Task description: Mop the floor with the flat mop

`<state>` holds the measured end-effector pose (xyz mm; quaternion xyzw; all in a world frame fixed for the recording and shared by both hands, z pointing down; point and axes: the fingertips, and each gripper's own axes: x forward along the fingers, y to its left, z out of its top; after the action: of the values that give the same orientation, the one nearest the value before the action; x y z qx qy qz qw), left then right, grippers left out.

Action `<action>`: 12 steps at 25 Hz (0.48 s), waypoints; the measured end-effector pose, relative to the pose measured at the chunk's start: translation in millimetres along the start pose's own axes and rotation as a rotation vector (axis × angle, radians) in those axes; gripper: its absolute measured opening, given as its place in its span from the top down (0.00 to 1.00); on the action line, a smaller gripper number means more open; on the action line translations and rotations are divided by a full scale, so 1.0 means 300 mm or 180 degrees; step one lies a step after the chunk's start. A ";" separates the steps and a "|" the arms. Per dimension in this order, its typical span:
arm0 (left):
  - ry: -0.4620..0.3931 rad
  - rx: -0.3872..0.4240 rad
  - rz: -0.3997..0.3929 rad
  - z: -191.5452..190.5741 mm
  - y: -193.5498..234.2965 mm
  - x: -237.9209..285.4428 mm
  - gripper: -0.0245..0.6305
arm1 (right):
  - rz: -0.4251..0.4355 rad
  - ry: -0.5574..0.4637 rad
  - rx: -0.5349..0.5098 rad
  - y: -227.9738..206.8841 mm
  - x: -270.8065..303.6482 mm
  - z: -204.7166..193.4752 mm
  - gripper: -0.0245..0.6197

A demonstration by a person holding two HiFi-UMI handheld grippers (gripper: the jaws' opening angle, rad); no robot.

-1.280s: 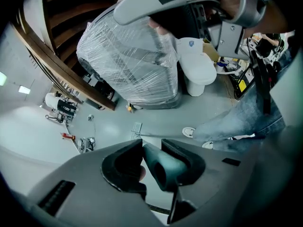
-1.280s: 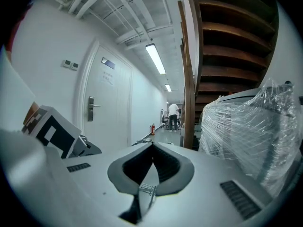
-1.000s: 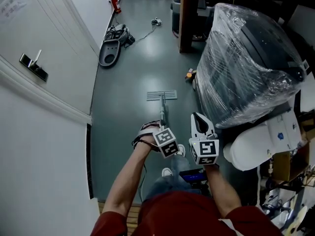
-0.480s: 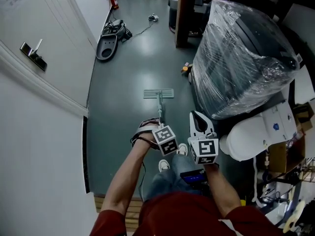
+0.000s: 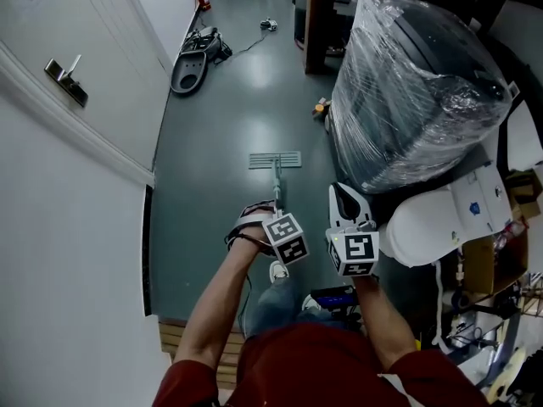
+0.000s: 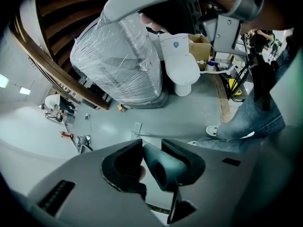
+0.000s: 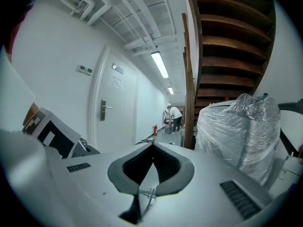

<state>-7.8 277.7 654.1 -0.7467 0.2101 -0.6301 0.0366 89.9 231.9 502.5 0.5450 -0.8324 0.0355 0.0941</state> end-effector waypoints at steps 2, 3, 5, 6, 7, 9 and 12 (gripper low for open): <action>0.0024 -0.0029 0.0013 0.020 -0.054 -0.015 0.75 | 0.0016 -0.0014 0.0021 -0.015 -0.060 -0.014 0.93; 0.0037 -0.0040 0.0016 0.031 -0.082 -0.022 0.75 | 0.0029 -0.0015 0.0033 -0.023 -0.090 -0.024 0.93; 0.0061 -0.0050 0.0017 0.054 -0.137 -0.033 0.75 | 0.0055 -0.0006 0.0047 -0.037 -0.149 -0.050 0.93; 0.0069 -0.0053 0.0018 0.065 -0.162 -0.038 0.75 | 0.0057 -0.0001 0.0045 -0.045 -0.177 -0.060 0.93; 0.0075 -0.0056 0.0018 0.074 -0.184 -0.044 0.75 | 0.0053 0.0002 0.0044 -0.052 -0.202 -0.066 0.93; 0.0090 -0.0064 0.0021 0.087 -0.220 -0.056 0.75 | 0.0049 -0.0004 0.0045 -0.062 -0.243 -0.067 0.93; 0.0116 -0.0065 0.0017 0.111 -0.267 -0.071 0.75 | 0.0043 -0.0034 0.0041 -0.084 -0.295 -0.065 0.93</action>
<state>42.9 351.3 653.2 -0.7349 0.2191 -0.6413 0.0268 149.7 304.5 503.3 0.5402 -0.8363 0.0386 0.0859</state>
